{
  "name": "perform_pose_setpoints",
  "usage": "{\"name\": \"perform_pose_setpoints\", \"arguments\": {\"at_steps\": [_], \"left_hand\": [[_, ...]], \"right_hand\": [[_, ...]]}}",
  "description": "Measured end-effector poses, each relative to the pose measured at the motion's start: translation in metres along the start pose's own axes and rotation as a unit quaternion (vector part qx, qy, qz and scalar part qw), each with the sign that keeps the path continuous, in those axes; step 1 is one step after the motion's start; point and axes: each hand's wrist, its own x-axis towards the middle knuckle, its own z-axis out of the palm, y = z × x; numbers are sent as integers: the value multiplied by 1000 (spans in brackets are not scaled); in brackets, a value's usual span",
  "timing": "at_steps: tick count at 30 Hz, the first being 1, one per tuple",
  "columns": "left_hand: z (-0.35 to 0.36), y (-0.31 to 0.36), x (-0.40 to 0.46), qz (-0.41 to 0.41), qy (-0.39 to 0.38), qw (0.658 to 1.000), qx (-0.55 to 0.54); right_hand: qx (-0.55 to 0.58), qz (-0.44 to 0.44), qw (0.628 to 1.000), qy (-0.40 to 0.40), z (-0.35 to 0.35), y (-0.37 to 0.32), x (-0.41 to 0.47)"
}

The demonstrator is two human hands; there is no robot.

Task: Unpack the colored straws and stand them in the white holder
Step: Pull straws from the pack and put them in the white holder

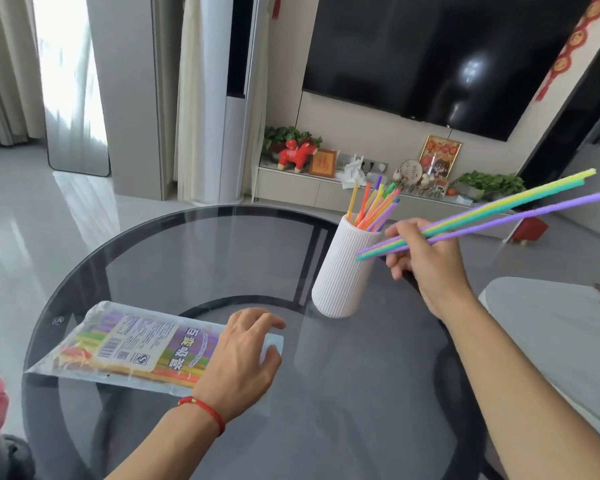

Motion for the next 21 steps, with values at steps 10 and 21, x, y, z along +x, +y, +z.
{"name": "perform_pose_setpoints", "arguments": {"at_steps": [10,21], "left_hand": [[-3,1,-1,-11,2,1000,27],[-4,-4,1,-13,11,999,45]], "right_hand": [[-184,-23,980,77,10,-29,75],[-318,17,946,66,34,-48,88]]}}
